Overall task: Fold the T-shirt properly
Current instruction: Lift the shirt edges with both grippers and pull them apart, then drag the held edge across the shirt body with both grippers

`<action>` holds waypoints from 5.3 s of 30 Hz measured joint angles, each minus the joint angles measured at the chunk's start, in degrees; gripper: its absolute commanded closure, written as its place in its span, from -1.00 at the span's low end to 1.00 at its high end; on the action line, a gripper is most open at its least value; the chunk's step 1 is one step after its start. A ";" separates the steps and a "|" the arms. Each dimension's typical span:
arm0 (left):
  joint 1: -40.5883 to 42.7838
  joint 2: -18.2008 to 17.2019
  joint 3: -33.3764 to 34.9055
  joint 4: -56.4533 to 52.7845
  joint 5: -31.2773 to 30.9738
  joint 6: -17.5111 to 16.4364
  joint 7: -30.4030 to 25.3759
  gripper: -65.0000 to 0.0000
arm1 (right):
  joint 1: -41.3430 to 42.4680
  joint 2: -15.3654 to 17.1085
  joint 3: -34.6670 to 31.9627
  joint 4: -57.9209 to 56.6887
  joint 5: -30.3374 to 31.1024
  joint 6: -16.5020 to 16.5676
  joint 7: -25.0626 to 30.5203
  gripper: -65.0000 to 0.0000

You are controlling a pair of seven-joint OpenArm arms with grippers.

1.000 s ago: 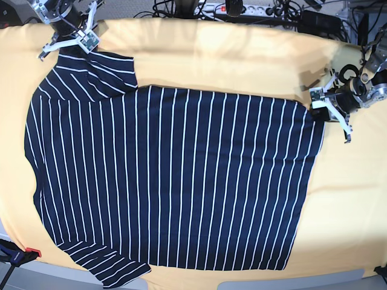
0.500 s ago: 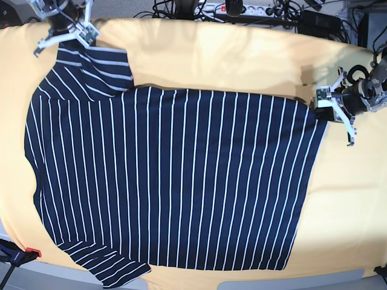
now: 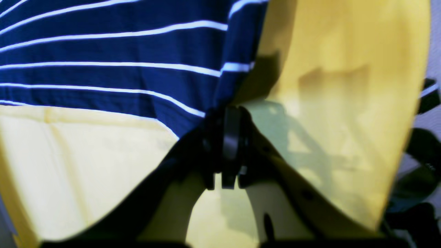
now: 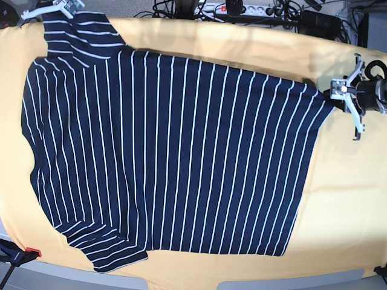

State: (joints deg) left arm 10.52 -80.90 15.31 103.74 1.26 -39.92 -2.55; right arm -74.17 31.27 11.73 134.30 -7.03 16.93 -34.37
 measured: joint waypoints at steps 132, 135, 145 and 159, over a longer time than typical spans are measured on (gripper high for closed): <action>-0.07 8.24 -0.20 11.61 3.91 23.61 15.10 1.00 | 73.42 28.28 -35.21 -31.28 13.27 4.68 18.10 1.00; -0.07 8.24 -0.20 11.61 4.15 23.58 15.10 1.00 | 77.09 28.26 -39.30 -32.46 13.16 4.68 18.12 1.00; -0.11 8.35 -0.11 11.58 7.96 27.63 18.34 1.00 | 84.06 28.26 -46.25 -35.06 13.07 2.58 16.09 1.00; -0.26 8.37 0.04 11.58 9.09 32.61 18.23 1.00 | 84.19 28.26 -46.29 -35.06 14.58 -1.25 9.86 1.00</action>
State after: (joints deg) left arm 10.26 -72.53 15.35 115.33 10.35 -7.31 15.68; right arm 10.02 59.53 -34.57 99.24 7.55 15.68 -24.51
